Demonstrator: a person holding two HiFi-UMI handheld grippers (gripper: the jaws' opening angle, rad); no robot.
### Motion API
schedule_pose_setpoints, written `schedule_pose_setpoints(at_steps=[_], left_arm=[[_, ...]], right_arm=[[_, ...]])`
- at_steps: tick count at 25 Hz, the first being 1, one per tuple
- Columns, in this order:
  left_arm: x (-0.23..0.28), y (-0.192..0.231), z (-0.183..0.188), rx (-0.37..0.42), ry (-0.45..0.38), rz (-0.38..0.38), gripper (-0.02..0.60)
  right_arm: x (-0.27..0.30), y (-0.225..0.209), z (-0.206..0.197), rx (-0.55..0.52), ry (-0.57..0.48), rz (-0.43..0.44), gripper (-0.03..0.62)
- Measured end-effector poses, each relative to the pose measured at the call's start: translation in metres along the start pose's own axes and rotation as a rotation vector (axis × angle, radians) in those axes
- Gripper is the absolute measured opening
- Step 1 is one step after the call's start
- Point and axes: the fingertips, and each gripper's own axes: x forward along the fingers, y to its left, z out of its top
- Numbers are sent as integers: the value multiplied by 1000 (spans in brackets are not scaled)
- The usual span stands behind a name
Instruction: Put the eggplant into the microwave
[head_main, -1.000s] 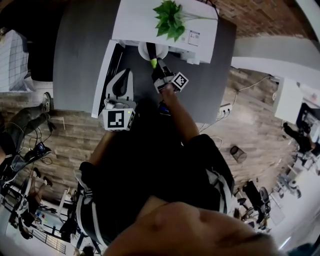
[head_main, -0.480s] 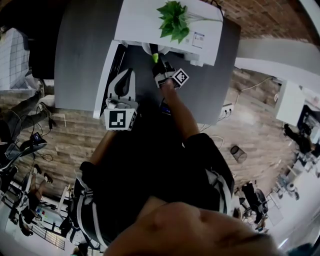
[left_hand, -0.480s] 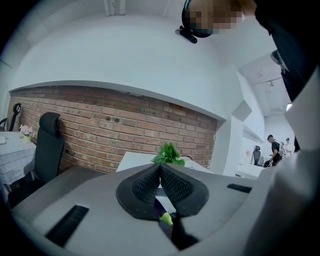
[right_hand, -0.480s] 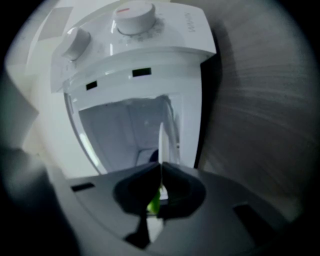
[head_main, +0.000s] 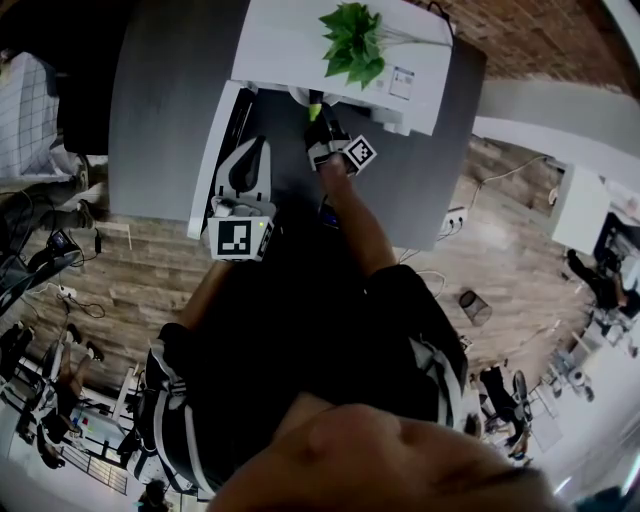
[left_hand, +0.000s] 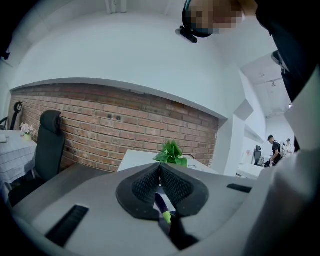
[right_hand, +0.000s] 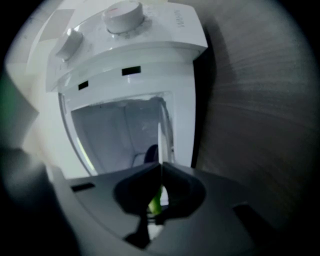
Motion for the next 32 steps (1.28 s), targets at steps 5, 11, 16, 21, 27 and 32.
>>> schedule_pose_setpoints(at_steps=[5,11,16,21,27,32], left_arm=[[0,2,-2,-1,4,1,35],[-1,4,-2,-3,9,2,35],[-1,5,-4,-8,8,3,35],[-3,4,-1,-6,-3,1,35],[-5,2,1,-2,-10,-4,35],[-6,0,0,-3,-7,-5,35]], right_arm=[[6,-1,3,-4,-18,-9,37],[9,1,3,-21,-23,-32,37],[11,1,2,-14,-27,-33,38],[11,3,3,-30,-24,-29,38],[12,1,3,-39,-13,-42,130],[8,3,1,-52,-15,-55,137]])
